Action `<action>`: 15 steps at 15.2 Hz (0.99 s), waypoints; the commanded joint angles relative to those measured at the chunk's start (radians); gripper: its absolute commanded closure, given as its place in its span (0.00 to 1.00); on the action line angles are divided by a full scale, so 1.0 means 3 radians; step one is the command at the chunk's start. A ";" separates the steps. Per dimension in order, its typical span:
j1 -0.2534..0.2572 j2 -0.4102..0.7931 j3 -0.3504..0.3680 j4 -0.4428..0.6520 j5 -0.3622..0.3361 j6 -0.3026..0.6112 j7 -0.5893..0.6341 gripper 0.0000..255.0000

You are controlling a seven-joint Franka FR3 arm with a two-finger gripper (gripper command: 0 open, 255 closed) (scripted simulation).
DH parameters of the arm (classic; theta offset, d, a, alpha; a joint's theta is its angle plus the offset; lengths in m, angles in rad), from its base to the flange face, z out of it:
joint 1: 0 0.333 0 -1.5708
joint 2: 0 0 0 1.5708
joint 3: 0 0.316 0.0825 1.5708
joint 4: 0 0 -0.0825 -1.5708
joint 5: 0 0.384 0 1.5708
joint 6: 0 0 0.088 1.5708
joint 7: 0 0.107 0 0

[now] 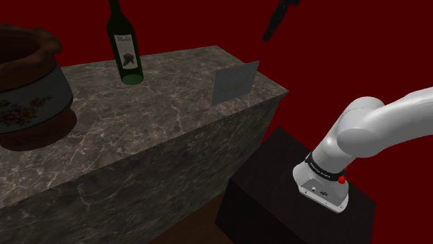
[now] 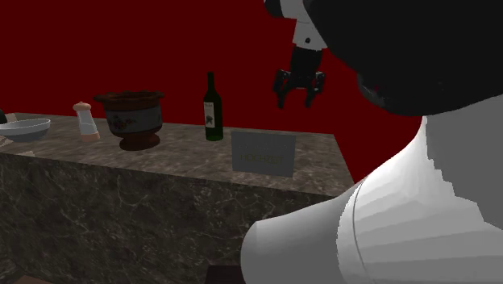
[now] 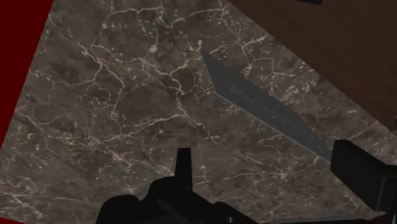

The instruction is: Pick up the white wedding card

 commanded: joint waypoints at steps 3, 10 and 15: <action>0.0461 0.0728 0.0079 0.0250 0.0193 0.0075 -0.0929 0.00; 0.0873 0.1145 0.0177 0.0624 0.0437 0.0062 -0.2372 0.00; 0.1000 0.1201 0.0205 0.0553 0.0492 0.0166 -0.2771 0.00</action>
